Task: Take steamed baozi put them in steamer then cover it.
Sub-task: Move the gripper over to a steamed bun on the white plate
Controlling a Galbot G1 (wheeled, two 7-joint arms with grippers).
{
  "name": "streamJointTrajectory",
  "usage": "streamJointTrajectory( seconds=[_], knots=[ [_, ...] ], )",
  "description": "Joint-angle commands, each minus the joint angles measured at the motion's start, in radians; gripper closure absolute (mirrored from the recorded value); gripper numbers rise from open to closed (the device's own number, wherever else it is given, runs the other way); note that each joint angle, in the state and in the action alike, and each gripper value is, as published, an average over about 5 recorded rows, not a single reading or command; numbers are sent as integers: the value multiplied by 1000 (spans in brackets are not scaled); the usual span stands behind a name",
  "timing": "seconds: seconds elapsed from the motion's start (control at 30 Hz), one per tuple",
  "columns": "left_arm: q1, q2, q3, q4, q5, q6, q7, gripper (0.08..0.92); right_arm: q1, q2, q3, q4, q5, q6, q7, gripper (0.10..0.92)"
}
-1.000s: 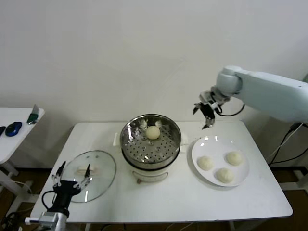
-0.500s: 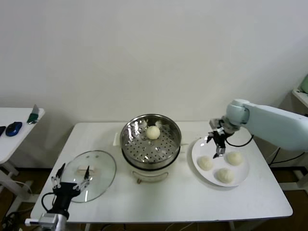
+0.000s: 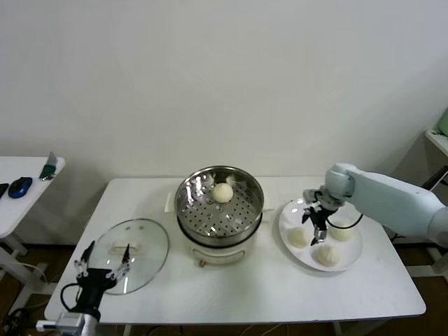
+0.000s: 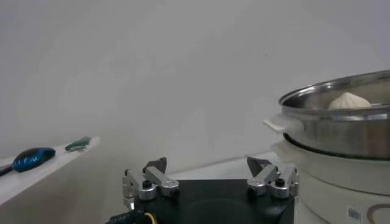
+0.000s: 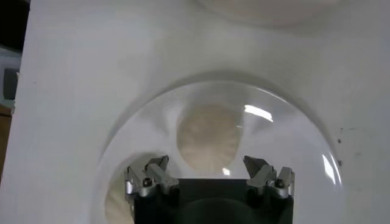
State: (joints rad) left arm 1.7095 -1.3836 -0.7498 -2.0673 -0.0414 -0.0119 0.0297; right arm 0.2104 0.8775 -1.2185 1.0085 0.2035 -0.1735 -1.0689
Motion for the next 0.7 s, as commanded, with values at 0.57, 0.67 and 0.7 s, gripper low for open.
streamJointTrajectory(
  seconds=[0.57,0.67,0.7],
  knots=[
    [1,-9,0,1,-1,3,-2,177,-58,48,63,-75,-34,25,-28,240],
    [1,-9,0,1,0,2,-2,177,-59,49,66,-74,-26,23,-27,271],
    [1,-9,0,0,0,3,-2,177,-59,49,68,-73,-23,22,-27,278]
  ],
)
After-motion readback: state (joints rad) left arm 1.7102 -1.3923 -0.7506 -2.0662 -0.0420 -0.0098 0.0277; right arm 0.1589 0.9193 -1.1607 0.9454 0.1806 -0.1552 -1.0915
